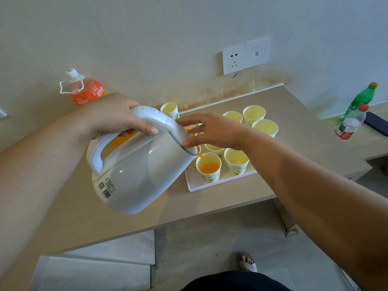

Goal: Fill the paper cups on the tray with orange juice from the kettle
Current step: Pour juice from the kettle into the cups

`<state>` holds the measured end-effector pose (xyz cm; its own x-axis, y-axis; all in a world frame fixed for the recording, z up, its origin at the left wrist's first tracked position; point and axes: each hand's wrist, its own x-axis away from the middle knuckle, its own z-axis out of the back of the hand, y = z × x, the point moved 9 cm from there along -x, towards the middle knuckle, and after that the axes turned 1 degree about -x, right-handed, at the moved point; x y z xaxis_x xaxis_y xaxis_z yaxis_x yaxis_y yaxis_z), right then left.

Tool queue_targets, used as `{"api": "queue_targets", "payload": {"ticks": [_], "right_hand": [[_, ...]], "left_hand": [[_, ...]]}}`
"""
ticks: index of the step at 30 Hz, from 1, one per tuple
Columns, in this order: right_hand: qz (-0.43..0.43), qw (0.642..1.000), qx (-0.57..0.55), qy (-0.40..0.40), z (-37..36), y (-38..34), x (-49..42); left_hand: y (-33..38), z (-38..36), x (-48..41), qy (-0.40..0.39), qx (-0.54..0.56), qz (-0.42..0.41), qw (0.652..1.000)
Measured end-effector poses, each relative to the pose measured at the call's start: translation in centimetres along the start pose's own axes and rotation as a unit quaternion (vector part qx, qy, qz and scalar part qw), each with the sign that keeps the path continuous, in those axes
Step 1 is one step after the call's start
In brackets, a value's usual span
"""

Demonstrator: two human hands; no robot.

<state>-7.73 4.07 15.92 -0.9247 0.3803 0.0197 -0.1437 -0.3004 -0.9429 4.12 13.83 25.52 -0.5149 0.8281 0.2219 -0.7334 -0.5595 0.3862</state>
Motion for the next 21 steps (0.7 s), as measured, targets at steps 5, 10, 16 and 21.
{"api": "queue_targets", "payload": {"ticks": [5,10,16,21], "right_hand": [[0.002,1.0,-0.008,-0.003,0.09,-0.29,0.14],[0.002,1.0,-0.005,-0.001,0.16,-0.36,0.14],[-0.001,1.0,-0.003,-0.001,0.16,-0.51,0.23],[-0.002,1.0,0.0,0.002,0.09,-0.55,0.14]], "left_hand": [[0.08,0.11,-0.02,-0.001,0.002,0.002,1.0],[0.15,0.18,-0.03,0.002,-0.004,0.004,1.0],[0.2,0.32,-0.17,-0.002,-0.018,0.008,1.0],[0.2,0.5,-0.25,0.0,-0.024,0.002,1.0]]}}
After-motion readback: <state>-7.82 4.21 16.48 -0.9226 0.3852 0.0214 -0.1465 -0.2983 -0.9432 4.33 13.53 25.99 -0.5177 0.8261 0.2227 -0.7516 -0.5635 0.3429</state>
